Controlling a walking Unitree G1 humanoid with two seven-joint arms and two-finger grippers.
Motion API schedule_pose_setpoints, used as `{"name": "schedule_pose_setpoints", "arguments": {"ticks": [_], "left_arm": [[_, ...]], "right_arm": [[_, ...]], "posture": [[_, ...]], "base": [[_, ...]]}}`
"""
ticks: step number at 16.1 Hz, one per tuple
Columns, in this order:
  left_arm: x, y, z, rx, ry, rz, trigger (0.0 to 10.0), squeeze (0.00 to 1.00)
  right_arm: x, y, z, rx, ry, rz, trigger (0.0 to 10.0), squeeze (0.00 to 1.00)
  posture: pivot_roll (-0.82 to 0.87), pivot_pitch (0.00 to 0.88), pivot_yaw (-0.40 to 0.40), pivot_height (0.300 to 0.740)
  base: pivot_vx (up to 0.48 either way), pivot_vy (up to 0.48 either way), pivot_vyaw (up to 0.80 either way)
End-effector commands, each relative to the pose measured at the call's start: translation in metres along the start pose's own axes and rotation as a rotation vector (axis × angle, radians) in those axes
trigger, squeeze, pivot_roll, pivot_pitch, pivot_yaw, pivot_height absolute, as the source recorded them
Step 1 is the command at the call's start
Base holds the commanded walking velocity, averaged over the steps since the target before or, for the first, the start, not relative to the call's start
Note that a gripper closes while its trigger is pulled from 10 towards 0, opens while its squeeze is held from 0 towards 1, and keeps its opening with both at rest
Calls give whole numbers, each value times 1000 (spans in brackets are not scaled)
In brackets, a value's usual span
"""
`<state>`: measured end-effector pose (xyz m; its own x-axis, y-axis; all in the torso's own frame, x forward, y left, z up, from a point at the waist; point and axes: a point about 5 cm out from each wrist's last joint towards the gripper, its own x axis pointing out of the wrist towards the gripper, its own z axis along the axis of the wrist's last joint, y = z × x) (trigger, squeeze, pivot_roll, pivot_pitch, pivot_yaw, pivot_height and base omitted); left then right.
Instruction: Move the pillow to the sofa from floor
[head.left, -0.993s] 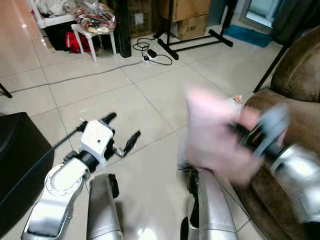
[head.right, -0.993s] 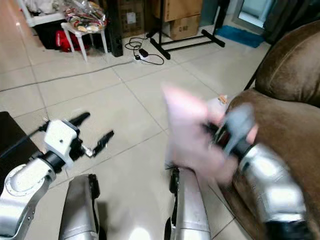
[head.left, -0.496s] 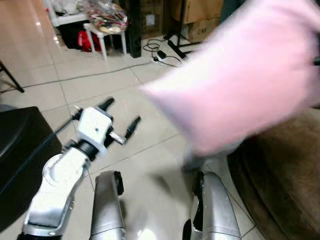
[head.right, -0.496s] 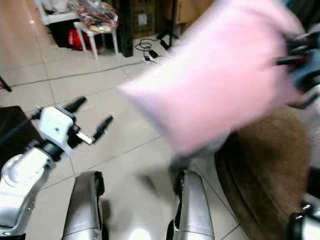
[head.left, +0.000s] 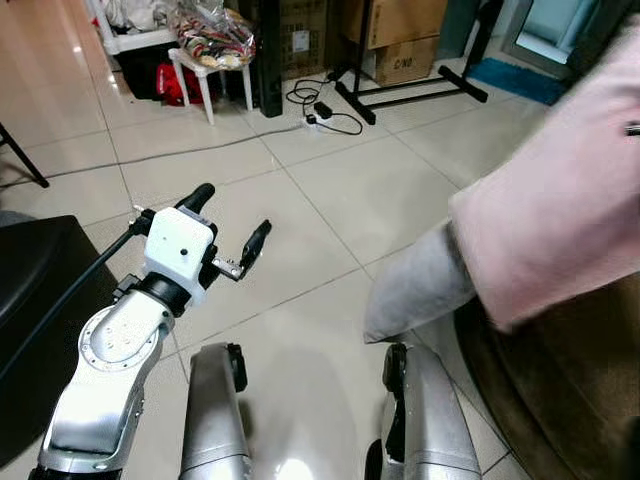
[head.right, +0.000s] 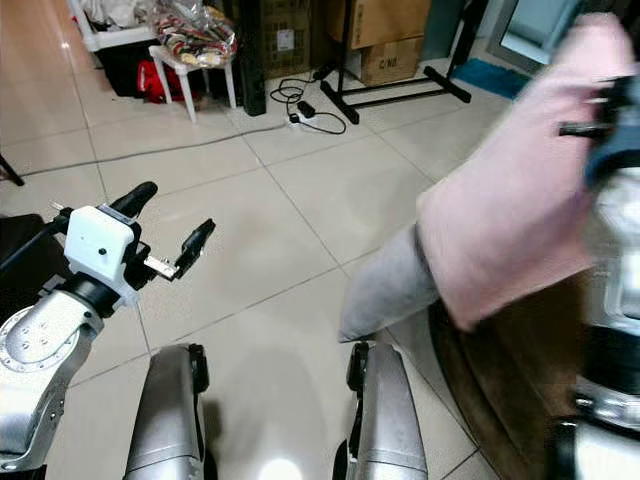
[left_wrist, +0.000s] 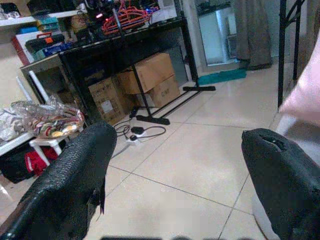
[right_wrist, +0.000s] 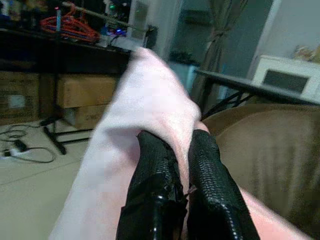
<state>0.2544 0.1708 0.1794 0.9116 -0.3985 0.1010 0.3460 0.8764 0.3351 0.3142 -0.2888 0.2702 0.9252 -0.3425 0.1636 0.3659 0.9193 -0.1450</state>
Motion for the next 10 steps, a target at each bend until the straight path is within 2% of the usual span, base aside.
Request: {"name": "schedule_pose_setpoints", "arguments": {"ticks": [1,5,10], "left_arm": [[3,0,2,5,-4,2,10000,0],[5,0,2,3,-2,10,10000,0],[9,0,5,7,-9,7,10000,0]], "right_arm": [[-1,7,16,5,-60,-1,10000,0],[-4,23,20,44,-88,3,10000,0],[-8,40,43,110,-175,44,10000,0]], "posture": [[2,0,-53,499],[-3,0,-47,523],[0,0,-45,563]], "base": [[0,0,0],[0,0,0],[0,0,0]]}}
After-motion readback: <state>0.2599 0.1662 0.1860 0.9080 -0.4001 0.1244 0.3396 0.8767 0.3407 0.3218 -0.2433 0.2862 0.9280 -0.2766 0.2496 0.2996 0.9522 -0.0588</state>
